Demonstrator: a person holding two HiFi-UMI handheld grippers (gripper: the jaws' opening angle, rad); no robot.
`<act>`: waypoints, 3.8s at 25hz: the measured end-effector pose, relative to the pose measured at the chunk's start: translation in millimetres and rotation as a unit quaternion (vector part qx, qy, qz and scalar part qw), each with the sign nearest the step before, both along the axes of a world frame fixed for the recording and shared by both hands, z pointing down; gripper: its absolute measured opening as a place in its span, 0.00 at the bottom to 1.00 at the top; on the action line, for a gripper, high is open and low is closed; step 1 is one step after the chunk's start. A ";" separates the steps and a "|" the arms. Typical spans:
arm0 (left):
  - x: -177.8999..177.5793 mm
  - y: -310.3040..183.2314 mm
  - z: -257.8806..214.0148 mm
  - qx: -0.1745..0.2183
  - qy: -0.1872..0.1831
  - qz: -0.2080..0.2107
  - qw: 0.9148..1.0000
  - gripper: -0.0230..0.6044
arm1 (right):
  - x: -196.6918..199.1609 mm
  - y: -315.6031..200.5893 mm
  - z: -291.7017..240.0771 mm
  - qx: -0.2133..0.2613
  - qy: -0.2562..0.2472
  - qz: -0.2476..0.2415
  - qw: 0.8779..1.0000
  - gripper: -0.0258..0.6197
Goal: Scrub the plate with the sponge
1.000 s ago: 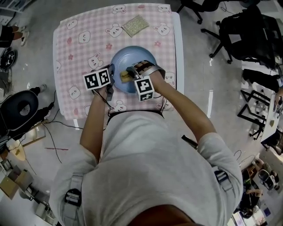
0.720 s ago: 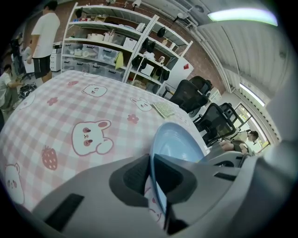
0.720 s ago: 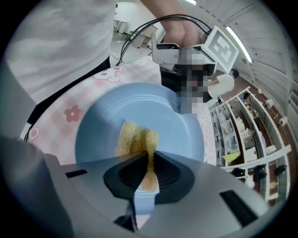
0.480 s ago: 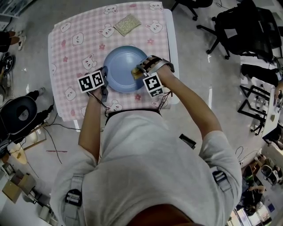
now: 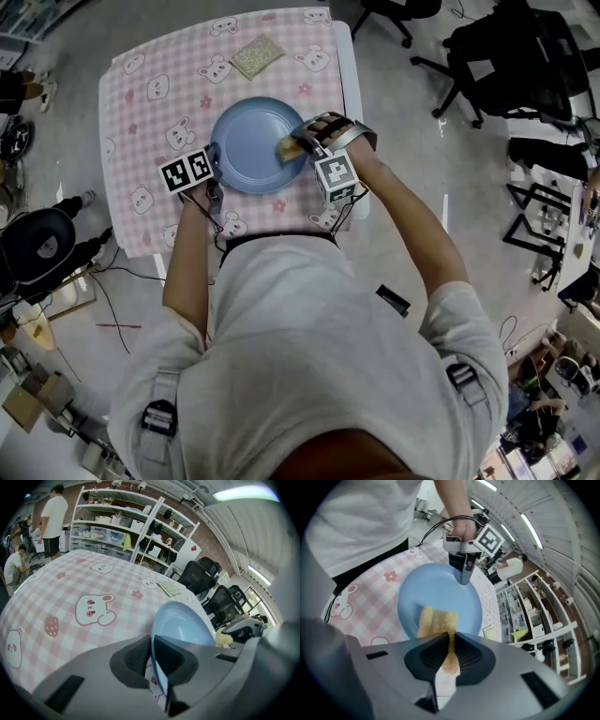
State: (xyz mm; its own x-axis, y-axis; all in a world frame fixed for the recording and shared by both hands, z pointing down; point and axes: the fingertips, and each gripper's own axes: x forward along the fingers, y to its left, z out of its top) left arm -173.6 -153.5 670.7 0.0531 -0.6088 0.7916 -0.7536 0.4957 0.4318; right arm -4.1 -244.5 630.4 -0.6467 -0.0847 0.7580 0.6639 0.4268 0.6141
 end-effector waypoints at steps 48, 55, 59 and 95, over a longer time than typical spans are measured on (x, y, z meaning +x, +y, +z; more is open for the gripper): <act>42.4 34.9 -311.2 0.350 -0.233 0.056 0.906 0.05 | -11.7 39.9 -275.7 -0.397 -0.412 0.398 0.717 0.11; 47.5 23.1 -354.4 0.373 -0.277 0.047 0.884 0.05 | 7.1 12.0 -330.4 -0.368 -0.464 0.371 0.715 0.11; 54.6 16.3 -371.2 0.385 -0.294 0.050 0.873 0.05 | 13.2 2.9 -342.0 -0.359 -0.480 0.366 0.712 0.11; 79.3 22.1 -353.9 0.361 -0.291 0.061 0.884 0.05 | 30.8 10.7 -333.7 -0.343 -0.471 0.371 0.723 0.11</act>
